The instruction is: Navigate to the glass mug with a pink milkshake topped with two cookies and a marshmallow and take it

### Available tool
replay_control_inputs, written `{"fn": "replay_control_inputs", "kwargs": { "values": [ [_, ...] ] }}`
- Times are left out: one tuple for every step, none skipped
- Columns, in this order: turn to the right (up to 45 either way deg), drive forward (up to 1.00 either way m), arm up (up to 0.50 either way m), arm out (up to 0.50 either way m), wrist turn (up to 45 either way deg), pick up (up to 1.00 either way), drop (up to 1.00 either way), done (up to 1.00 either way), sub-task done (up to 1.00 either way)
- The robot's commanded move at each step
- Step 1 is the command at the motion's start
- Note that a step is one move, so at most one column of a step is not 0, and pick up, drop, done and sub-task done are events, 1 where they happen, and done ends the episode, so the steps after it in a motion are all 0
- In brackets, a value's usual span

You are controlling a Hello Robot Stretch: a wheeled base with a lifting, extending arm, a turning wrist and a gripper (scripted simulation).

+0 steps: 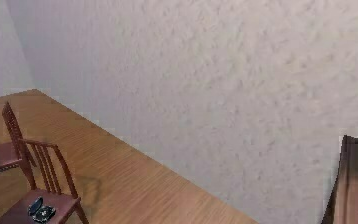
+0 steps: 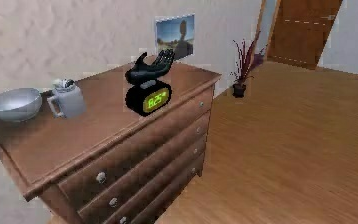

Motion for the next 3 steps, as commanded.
{"fn": "replay_control_inputs", "kwargs": {
  "values": [
    [0.0,0.45,0.0,0.0,0.0,0.0,0.0,0.0,0.0],
    [6.0,0.0,0.0,0.0,0.0,0.0,0.0,0.0,0.0],
    [3.0,0.0,0.0,0.0,0.0,0.0,0.0,0.0,0.0]
  ]
}}
